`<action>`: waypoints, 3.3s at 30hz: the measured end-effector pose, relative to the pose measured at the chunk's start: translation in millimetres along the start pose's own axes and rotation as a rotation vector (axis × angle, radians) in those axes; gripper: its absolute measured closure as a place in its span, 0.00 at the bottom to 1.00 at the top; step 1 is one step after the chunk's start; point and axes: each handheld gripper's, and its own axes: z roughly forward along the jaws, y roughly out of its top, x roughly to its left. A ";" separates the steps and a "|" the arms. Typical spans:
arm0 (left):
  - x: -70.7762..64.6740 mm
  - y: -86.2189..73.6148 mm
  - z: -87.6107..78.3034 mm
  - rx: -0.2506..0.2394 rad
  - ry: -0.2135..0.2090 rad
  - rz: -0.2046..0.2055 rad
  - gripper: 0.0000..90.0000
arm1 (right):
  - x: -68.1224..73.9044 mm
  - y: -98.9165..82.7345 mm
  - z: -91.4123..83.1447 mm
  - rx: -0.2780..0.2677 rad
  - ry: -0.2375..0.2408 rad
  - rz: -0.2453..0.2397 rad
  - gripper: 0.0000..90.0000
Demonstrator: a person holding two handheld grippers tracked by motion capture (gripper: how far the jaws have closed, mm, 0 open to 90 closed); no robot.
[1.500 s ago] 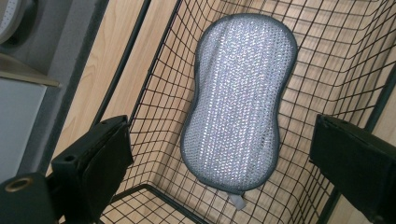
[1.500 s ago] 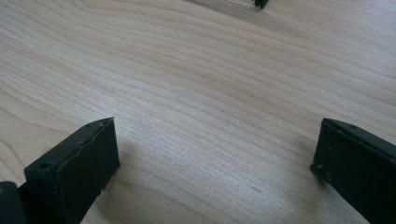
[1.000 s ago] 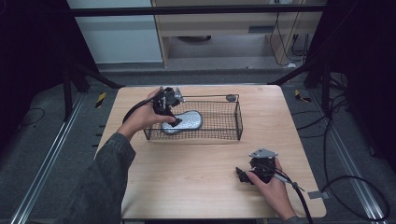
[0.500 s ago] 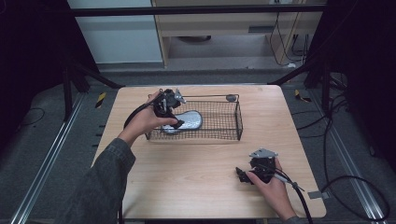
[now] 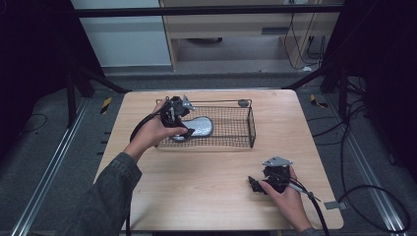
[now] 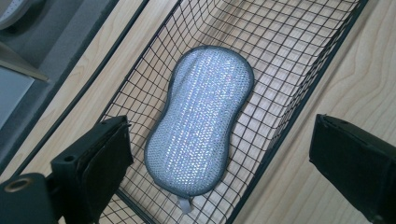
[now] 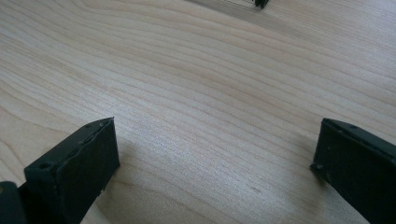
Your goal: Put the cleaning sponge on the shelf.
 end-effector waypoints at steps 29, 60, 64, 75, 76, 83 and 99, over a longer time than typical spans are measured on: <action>-30.2 -19.3 -28.4 -0.090 0.030 -0.127 0.05 | -0.1 -0.2 -0.1 -0.001 0.000 -0.001 0.00; -43.6 -69.7 -48.8 -0.144 0.087 -0.196 0.05 | 0.2 -0.6 -0.3 -0.005 0.005 0.003 0.00; -46.5 -78.0 -52.0 -0.140 0.096 -0.198 0.04 | -0.1 -0.8 0.0 -0.007 0.002 -0.001 0.00; -53.5 -100.0 -49.7 -0.144 0.090 -0.234 0.04 | 0.0 -1.0 -0.1 -0.008 0.000 0.000 0.00; -54.1 -102.1 -49.5 -0.145 0.088 -0.238 0.04 | 0.0 -1.0 -0.1 -0.008 0.000 -0.001 0.00; -59.0 -114.2 -45.3 -0.140 0.080 -0.253 0.04 | 0.0 -1.0 -0.1 -0.008 0.000 -0.001 0.00; -63.1 -167.1 -11.2 -0.085 0.062 -0.351 0.04 | 0.1 -1.1 -0.1 -0.009 0.001 0.001 0.00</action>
